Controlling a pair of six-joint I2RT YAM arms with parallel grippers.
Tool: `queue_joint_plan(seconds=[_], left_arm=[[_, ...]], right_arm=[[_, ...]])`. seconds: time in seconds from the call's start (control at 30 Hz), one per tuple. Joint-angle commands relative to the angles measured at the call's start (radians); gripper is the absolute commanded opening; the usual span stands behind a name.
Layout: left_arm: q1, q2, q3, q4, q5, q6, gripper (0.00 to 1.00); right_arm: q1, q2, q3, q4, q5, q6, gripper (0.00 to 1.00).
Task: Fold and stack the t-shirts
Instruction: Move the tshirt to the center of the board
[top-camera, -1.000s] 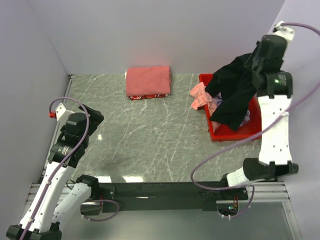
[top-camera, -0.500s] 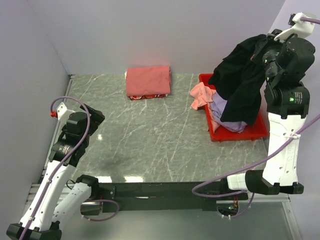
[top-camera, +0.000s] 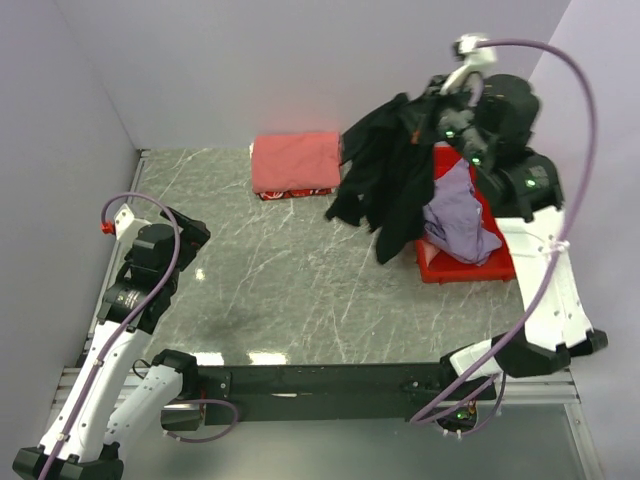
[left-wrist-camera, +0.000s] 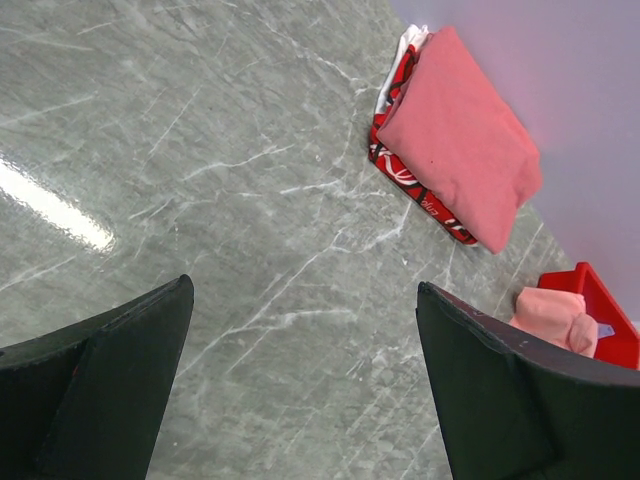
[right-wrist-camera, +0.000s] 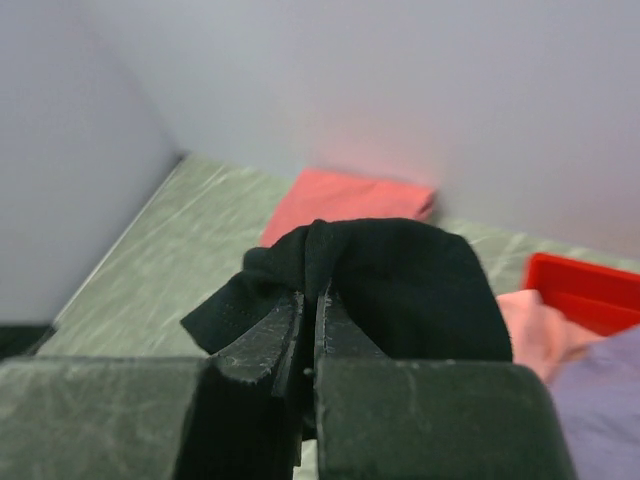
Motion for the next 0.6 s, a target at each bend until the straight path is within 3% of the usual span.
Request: queue_joint_plan(seconds=[0.0,0.2,0.37,0.53,0.57], left_arm=[[0.0,-0.021,-0.005,0.002,0.018,-0.032,0.99],[0.0,-0.049,-0.028,-0.041,0.02,-0.067,0.99],[0.0,-0.063,-0.062,-0.05,0.035,-0.09,1.0],[-0.002,-0.012,-0.097,-0.035,0.066,-0.089,0.99],[0.0,-0.002,-0.1,-0.03,0.079,-0.09,1.0]], right_arm=[[0.118,0.047,-0.008,0.041,-0.025,0.0,0.0],[0.285,0.146,-0.095,0.072,0.096,0.044,0.0],[0.325,0.292,-0.199,0.159,-0.003,0.144,0.0],[0.341,0.577,-0.002,0.101,0.016,0.139,0.04],[0.342,0.62,0.042,0.057,0.029,0.136,0.16]])
